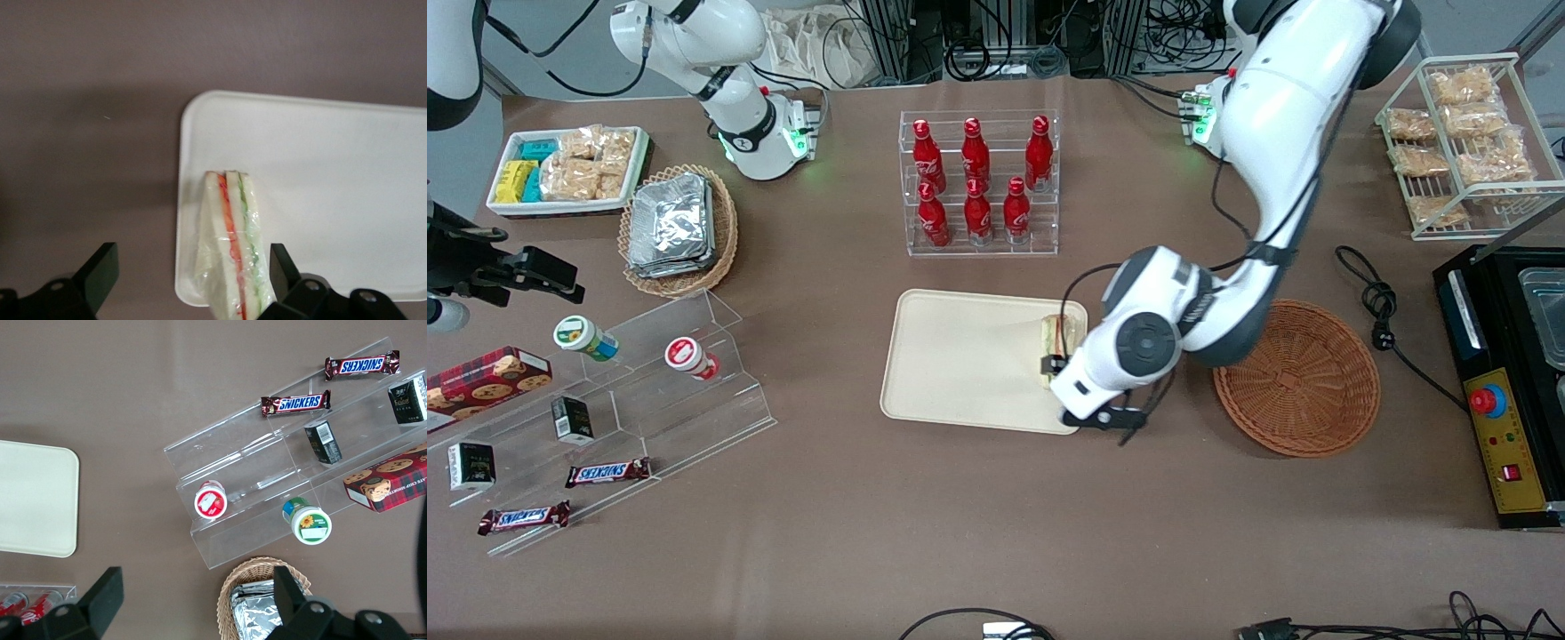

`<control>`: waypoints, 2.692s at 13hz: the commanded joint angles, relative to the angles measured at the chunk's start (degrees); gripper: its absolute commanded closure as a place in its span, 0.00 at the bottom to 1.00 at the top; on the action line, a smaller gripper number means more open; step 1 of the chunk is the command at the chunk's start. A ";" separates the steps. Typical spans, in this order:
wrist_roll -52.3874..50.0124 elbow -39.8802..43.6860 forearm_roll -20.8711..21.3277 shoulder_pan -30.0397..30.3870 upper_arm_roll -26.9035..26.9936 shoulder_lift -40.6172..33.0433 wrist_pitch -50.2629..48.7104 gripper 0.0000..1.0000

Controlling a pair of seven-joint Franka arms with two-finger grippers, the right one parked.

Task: Place sandwich from basket to tray

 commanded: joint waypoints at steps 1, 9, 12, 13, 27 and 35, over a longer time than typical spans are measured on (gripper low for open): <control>0.26 0.47 0.49 4.90 -0.18 -6.70 -5.91 0.00; 10.54 0.20 4.78 20.30 0.00 -23.05 -25.69 0.00; 14.92 0.03 5.85 23.90 0.00 -27.45 -31.58 0.00; 16.42 0.03 5.94 24.43 0.43 -28.68 -33.51 0.00; 21.78 -8.75 4.80 24.54 5.86 -34.83 -32.93 0.00; 24.34 -19.76 3.74 19.96 11.69 -42.41 -20.26 0.00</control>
